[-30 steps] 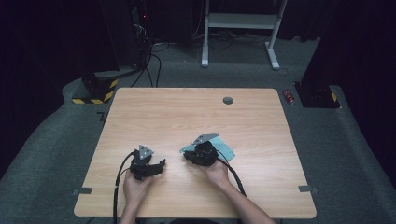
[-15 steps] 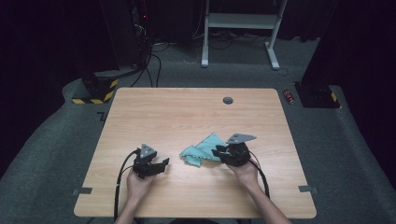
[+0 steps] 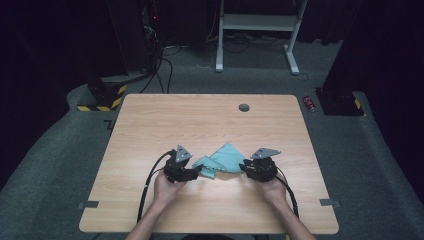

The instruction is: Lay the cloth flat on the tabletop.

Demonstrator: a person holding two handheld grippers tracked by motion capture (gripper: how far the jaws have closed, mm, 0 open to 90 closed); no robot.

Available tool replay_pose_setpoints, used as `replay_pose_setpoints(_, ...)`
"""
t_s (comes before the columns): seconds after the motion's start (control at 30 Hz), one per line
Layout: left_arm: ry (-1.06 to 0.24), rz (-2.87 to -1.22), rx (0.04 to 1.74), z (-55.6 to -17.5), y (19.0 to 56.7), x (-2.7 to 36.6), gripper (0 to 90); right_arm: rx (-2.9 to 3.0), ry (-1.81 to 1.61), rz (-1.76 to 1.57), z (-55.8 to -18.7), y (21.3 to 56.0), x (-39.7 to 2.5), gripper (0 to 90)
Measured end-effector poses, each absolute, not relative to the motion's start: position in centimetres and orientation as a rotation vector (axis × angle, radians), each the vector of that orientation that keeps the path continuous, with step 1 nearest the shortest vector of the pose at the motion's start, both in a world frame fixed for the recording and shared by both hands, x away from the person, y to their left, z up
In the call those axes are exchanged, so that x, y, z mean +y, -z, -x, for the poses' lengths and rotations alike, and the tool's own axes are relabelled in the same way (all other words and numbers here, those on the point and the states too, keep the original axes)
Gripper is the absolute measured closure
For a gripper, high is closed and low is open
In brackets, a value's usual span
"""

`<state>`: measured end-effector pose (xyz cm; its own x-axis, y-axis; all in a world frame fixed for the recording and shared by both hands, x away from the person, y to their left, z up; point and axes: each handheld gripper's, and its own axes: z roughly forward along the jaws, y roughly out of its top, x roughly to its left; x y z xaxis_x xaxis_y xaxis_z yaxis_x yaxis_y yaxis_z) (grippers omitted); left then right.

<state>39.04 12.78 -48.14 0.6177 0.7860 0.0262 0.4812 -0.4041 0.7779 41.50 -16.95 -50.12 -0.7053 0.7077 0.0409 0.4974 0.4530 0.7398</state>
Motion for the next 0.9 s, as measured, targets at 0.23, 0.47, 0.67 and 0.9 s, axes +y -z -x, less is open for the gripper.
replay_pose_setpoints(0.23, -0.494, -2.125, 0.936, -39.9, 47.5, 10.1, 38.4, 2.450, -1.084, -1.021, -41.4, 50.6, -16.4, 75.1)
replay_pose_setpoints(0.47, -0.455, -2.185, 0.851, -40.1, 47.8, 8.0, 35.5, 2.455, -1.118, -1.046, -41.2, 51.0, -16.5, 73.3)
replay_pose_setpoints(0.67, -0.442, -2.210, 0.829, -40.5, 48.1, 6.9, 40.3, 2.448, -1.146, -1.035, -40.9, 50.7, -16.6, 72.9)
replay_pose_setpoints(0.9, -0.410, -2.216, 0.846, -41.2, 48.6, 6.8, 54.3, 2.460, -1.177, -1.007, -40.2, 50.7, -16.5, 72.9)
